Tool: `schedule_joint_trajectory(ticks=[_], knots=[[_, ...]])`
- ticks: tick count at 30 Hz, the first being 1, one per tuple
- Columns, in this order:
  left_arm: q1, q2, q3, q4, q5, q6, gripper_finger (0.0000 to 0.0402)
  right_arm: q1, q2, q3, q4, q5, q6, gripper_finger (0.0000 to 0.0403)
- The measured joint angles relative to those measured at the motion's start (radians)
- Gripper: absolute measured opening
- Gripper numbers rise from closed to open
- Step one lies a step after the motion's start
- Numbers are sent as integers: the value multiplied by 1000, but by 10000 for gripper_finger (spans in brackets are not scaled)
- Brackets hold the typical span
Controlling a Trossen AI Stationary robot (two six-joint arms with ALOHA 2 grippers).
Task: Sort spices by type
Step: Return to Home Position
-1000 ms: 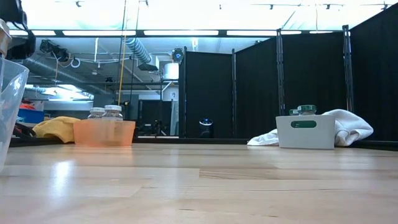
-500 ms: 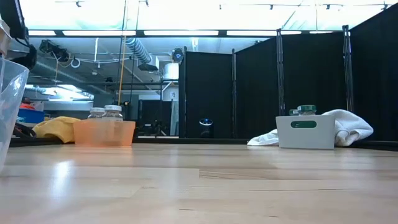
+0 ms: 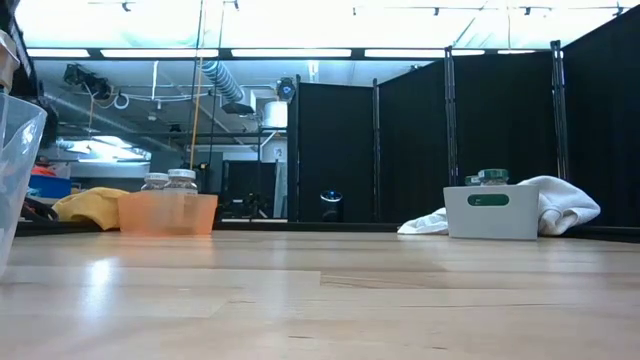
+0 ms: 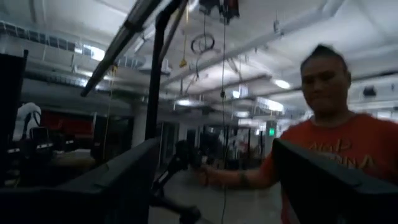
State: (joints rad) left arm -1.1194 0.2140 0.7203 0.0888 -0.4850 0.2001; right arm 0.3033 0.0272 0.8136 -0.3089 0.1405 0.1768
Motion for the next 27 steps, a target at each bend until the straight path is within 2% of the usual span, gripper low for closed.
schedule_joint_trajectory(ticks=[5, 9, 18, 22, 27], knots=[[0, -137, -236, 223, -9, -27, 321, 8, 3, -53, 56, -7, 5, 246], [0, -215, -407, 363, -42, -105, 321, 8, 0, -84, 92, -7, -2, 247], [0, -213, -699, 709, -114, -266, 321, 9, -23, -225, 227, -49, -7, 247], [0, -209, -703, 649, -180, -322, 321, 9, -22, -286, 265, -49, 30, 247], [0, -210, -712, 621, -202, -333, 321, 9, -22, -354, 318, -45, 33, 245]])
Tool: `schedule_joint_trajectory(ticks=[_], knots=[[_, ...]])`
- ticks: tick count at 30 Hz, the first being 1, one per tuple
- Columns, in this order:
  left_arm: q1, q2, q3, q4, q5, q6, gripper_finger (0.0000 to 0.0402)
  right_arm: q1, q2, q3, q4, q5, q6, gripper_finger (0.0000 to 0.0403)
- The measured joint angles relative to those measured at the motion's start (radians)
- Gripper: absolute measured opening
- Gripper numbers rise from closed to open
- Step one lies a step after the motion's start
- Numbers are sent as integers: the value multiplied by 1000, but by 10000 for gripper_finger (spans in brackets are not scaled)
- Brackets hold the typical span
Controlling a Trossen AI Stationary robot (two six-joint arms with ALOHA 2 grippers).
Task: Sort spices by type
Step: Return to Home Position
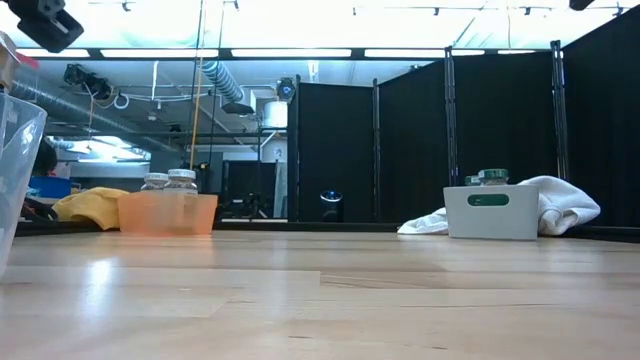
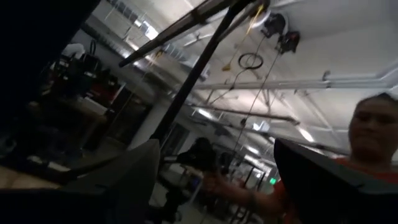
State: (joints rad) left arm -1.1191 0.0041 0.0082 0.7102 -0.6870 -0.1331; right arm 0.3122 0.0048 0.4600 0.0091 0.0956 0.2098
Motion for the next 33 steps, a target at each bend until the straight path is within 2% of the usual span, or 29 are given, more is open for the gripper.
schedule_joint_trajectory(ticks=[8, 13, 21, 24, 28, 33], knots=[[0, 0, 0, -142, -77, -2, 321, 0, 0, -134, 26, 16, 22, 246], [0, 0, 0, -256, -80, -3, 321, 0, 0, -215, 83, 10, 25, 246], [0, 1, 0, -287, -60, -80, 321, 0, 0, -324, 109, 6, -25, 246], [0, 1, 0, -289, 41, 4, 321, 0, 0, -366, 159, 5, -37, 245], [0, 0, 0, -292, 271, 158, 321, 0, 1, -428, 227, -5, -49, 247], [0, 0, 0, -318, 448, 183, 321, -1, 2, -454, 259, -5, -73, 247]])
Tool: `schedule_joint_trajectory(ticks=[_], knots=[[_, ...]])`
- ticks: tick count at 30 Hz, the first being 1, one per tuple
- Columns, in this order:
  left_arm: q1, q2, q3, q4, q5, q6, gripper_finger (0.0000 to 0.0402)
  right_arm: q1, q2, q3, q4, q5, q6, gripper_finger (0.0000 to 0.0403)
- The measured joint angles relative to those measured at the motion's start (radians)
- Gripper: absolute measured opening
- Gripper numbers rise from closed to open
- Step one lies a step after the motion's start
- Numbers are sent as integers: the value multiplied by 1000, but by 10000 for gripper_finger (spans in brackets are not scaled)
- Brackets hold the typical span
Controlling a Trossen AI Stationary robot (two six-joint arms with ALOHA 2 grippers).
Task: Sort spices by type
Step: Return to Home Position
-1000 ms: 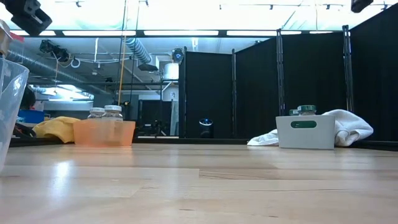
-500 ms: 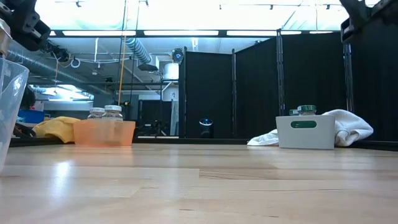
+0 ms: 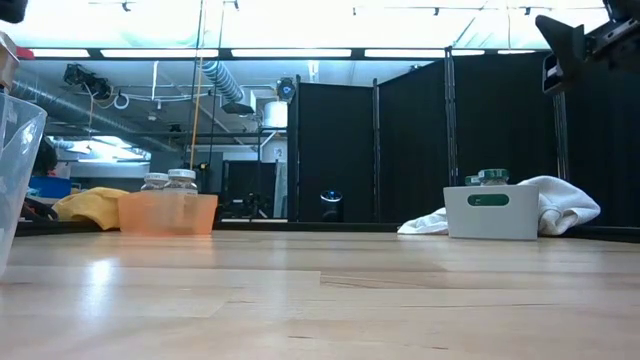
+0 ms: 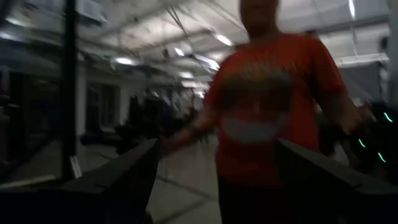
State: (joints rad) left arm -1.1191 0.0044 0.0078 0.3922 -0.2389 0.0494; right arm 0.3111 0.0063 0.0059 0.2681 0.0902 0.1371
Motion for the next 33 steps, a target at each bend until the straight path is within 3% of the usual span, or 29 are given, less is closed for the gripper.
schedule_joint_trajectory(ticks=[5, 16, 22, 27, 33], knots=[[0, 0, 0, -133, 32, -5, 321, 0, 0, 0, -13, 0, -50, 245], [0, 0, 0, -203, 28, -14, 321, 0, 0, 0, -65, 50, -104, 247], [0, 0, 0, -201, -27, 15, 321, 0, 0, 0, -109, 99, -116, 253], [6, 0, 0, -161, -104, 133, 321, 0, 0, 0, -138, 101, -114, 253], [68, 0, 0, -119, -58, 159, 321, -4, 0, 0, -137, 103, -120, 253]])
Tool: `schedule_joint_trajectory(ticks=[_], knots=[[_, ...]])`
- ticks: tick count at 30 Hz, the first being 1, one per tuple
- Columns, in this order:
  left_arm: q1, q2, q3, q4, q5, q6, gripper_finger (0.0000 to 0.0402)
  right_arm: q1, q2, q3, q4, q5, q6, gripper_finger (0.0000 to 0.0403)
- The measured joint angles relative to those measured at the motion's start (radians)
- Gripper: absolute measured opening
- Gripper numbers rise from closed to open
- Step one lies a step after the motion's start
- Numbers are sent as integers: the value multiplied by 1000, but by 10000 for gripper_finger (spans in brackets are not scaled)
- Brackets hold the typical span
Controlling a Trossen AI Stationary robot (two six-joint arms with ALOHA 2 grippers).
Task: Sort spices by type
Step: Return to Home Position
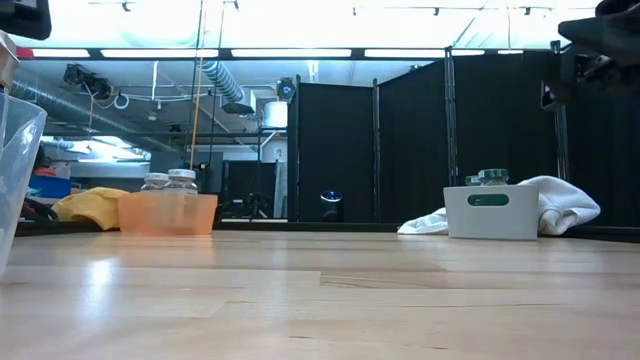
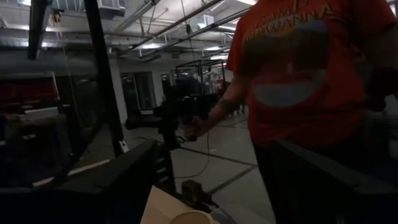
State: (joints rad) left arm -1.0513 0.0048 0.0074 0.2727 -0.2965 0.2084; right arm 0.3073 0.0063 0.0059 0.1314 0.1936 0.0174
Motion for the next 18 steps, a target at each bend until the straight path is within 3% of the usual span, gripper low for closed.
schedule_joint_trajectory(ticks=[18], knots=[[419, 0, 0, -12, 334, -129, 321, -114, 0, 0, 12, -4, 10, 256]])
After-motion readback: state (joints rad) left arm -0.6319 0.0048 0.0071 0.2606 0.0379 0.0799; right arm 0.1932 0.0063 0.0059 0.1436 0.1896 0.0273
